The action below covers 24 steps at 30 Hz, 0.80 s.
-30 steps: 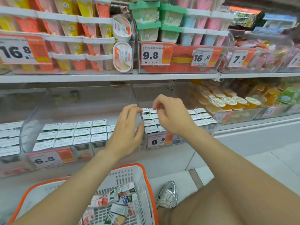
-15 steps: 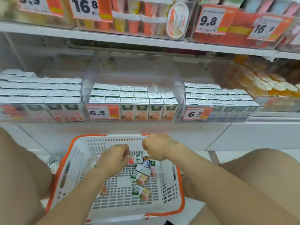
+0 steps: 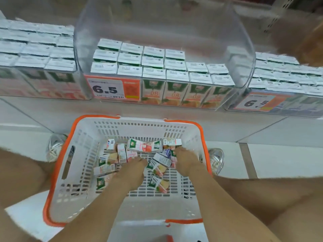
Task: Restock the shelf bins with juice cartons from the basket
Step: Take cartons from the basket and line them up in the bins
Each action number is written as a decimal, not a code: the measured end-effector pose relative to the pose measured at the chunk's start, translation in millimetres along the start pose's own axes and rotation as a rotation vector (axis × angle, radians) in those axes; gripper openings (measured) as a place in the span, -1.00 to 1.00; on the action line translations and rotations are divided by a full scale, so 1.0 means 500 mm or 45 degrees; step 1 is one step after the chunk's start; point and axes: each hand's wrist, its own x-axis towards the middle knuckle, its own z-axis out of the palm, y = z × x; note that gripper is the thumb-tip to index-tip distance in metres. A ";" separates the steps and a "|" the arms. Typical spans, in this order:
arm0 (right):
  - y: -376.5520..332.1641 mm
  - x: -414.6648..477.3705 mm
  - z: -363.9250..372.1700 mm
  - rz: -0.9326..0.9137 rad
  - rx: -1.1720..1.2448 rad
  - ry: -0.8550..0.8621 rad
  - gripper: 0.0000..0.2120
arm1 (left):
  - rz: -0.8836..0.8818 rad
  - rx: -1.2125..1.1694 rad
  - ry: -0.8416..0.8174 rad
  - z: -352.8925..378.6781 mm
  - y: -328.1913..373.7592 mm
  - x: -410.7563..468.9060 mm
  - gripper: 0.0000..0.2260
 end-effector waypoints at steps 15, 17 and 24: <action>-0.009 0.032 0.131 0.038 -0.083 0.281 -0.32 | -0.002 0.151 -0.226 0.169 0.053 0.031 -0.29; -0.008 0.034 0.131 0.017 -0.139 0.340 -0.34 | -0.060 0.094 -0.210 0.166 0.055 0.031 -0.42; -0.041 0.032 0.096 -0.044 -0.204 0.346 -0.56 | -0.152 -0.173 -0.316 0.170 0.031 0.046 -0.49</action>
